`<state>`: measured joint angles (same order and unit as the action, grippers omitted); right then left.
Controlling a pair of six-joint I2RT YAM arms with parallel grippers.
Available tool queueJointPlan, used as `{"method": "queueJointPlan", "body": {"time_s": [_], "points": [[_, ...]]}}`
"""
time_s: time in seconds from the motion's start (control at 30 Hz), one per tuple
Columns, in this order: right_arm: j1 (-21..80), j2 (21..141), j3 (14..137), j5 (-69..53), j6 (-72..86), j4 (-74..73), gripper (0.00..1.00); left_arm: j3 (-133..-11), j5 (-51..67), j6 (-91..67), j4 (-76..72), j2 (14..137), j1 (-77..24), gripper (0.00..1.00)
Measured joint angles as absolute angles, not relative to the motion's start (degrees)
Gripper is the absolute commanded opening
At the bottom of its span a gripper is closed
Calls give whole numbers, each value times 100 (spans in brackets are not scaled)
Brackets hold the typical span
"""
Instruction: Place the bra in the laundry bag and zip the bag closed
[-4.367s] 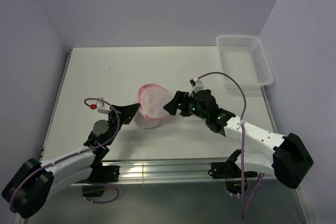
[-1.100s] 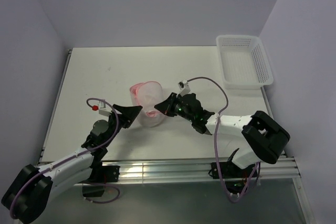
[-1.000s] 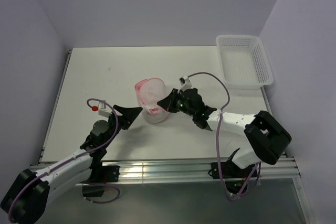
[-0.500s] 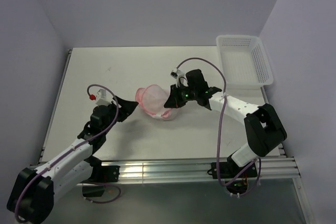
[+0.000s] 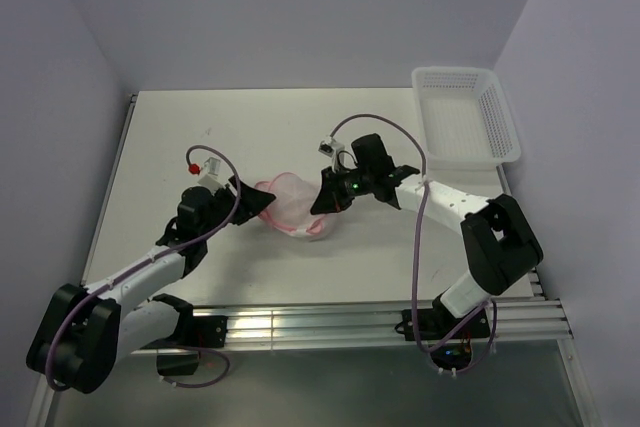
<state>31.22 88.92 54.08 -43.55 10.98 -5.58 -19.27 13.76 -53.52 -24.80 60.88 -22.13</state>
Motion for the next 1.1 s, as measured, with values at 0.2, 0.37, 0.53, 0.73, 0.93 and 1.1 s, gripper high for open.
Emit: {"method": "queueJointPlan", "body": {"time_s": [0.2, 0.37, 0.53, 0.73, 0.93, 1.1], "points": [[3122, 9032, 5677, -4414, 1105, -558, 0, -1892, 1437, -5242, -2550, 6119, -2213, 13], [3122, 9325, 6010, -4418, 1085, -576, 52, -1859, 1146, -5172, -2493, 5878, -2191, 0], [3096, 9629, 6499, -3782, 1288, -681, 100, -1492, 770, -5419, -2593, 5290, -2161, 0], [3365, 9487, 6580, -2137, 2193, -132, 100, -996, 252, -5953, -2561, 4346, -2182, 0], [4193, 8663, 5931, -183, 3114, 751, 96, -1024, -274, -6230, -2703, 4567, -2182, 0], [5092, 8097, 4853, 722, 4077, 1857, 84, -1103, -438, -6449, -3063, 5092, -2182, 0]]}}
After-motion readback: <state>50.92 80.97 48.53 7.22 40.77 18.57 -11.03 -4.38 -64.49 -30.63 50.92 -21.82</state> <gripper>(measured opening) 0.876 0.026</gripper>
